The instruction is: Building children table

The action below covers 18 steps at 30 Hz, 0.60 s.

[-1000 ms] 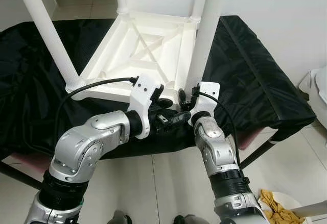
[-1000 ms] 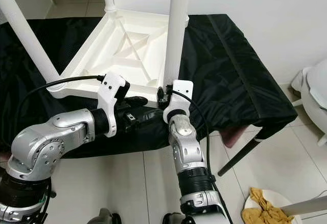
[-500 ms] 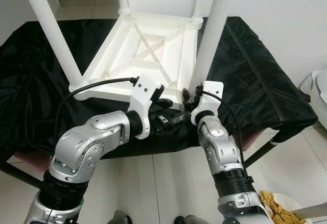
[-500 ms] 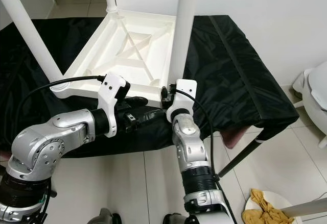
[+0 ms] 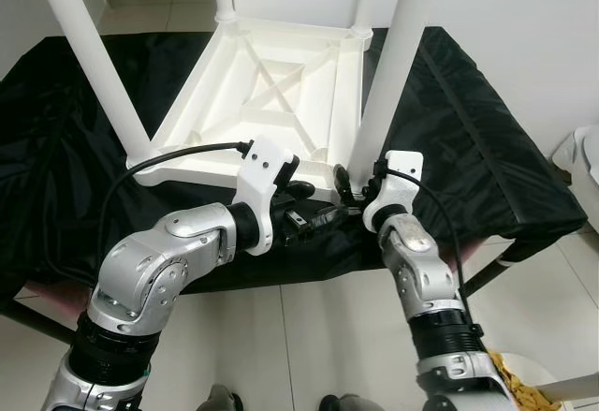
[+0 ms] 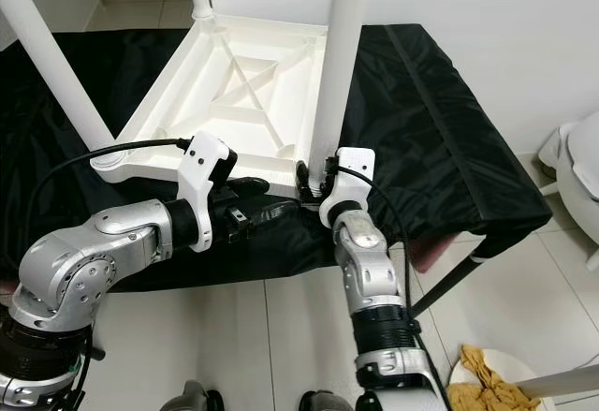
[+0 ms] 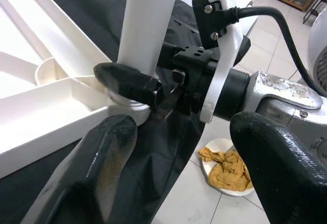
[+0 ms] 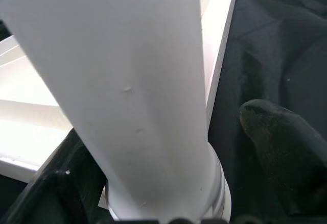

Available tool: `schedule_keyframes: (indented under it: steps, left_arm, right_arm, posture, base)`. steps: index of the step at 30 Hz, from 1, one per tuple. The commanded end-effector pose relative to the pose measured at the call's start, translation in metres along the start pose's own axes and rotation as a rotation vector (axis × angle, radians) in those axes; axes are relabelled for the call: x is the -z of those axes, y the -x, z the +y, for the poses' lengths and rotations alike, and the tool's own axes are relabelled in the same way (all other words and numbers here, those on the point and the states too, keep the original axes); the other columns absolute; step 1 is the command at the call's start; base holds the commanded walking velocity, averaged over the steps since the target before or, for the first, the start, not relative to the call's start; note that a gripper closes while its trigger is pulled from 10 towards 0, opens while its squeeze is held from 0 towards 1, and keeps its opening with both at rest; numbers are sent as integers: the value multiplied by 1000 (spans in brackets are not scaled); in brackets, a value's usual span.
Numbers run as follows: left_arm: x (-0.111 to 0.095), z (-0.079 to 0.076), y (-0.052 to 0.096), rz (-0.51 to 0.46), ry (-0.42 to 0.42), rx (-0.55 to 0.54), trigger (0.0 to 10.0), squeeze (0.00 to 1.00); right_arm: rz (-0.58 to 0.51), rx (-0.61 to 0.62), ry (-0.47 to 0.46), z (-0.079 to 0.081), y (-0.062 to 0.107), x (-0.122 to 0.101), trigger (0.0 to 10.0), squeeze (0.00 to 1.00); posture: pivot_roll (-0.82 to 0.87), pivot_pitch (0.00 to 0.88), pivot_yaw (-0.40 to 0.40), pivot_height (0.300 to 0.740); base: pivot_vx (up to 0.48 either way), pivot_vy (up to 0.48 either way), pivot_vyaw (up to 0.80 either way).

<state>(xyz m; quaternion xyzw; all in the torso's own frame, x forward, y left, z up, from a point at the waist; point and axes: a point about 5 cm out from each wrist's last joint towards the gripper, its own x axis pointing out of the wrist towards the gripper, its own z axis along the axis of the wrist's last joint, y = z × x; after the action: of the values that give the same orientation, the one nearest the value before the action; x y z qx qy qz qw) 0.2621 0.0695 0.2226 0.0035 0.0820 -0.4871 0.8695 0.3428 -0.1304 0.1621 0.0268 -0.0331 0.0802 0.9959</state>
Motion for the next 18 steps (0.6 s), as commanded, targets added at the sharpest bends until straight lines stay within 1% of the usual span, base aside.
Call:
schedule_keyframes:
  steps: [1, 3, 4, 5, 6, 7, 9, 10, 13, 14, 15, 16, 17, 18]
  left_arm:
    - [0, -3, 1, 4, 2, 33, 10000, 0]
    - [0, -3, 2, 6, 0, 31, 10000, 0]
    - [0, -3, 2, 6, 0, 31, 10000, 0]
    - [0, -3, 3, 6, 1, 29, 10000, 0]
    - [0, -3, 3, 6, 1, 29, 10000, 0]
    - [0, -2, 3, 7, 2, 28, 10000, 0]
    - [0, -2, 3, 7, 2, 28, 10000, 0]
    - [0, -2, 4, 7, 1, 28, 10000, 0]
    - [0, -2, 4, 7, 1, 28, 10000, 0]
    - [0, -2, 4, 8, 0, 28, 10000, 0]
    - [0, -2, 4, 8, 0, 28, 10000, 0]
    - [0, -2, 3, 8, -2, 30, 10000, 0]
    - [0, -2, 3, 8, -2, 30, 10000, 0]
    - [-1, -2, 3, 9, -4, 32, 10000, 0]
  right_arm:
    - [16, 21, -9, -7, 1, 4, 10000, 1000]
    - [17, -7, -4, -19, 0, 3, 10000, 1000]
    - [17, -7, -4, -19, 0, 3, 10000, 1000]
    - [7, -48, 4, -25, -1, 0, 10000, 949]
    - [7, -48, 4, -25, -1, 0, 10000, 949]
    - [-4, -128, 30, -28, -1, -3, 10000, 0]
    - [-4, -128, 30, -28, -1, -3, 10000, 0]
    - [-13, -209, 48, -29, 0, -5, 10000, 0]
    - [-13, -209, 48, -29, 0, -5, 10000, 0]
    - [-14, -280, 74, -30, 0, -7, 10000, 0]
    - [-14, -280, 74, -30, 0, -7, 10000, 0]
    - [-8, -363, 104, -30, -1, -8, 10000, 0]
    - [-8, -363, 104, -30, -1, -8, 10000, 0]
    - [-3, -439, 129, -31, -3, -10, 10000, 0]
  posture:
    - [-20, 92, 22, 740]
    - [-16, 92, 22, 740]
    - [-16, 92, 22, 740]
    - [-15, 92, 22, 740]
    - [-15, 92, 22, 740]
    - [-13, 94, 24, 740]
    - [-13, 94, 24, 740]
    - [-14, 94, 26, 740]
    - [-14, 94, 26, 740]
    - [-16, 95, 26, 740]
    - [-16, 95, 26, 740]
    - [-17, 93, 27, 740]
    - [-17, 93, 27, 740]
    - [-20, 88, 33, 740]
  base:
    - [0, 0, 0]
    - [0, 0, 0]
    - [0, 0, 0]
    - [0, 0, 0]
    - [0, 0, 0]
    - [0, 0, 0]
    - [0, 0, 0]
    - [0, 0, 0]
    - [0, 0, 0]
    - [0, 0, 0]
    - [0, 0, 0]
    - [0, 0, 0]
    - [0, 0, 0]
    - [0, 0, 0]
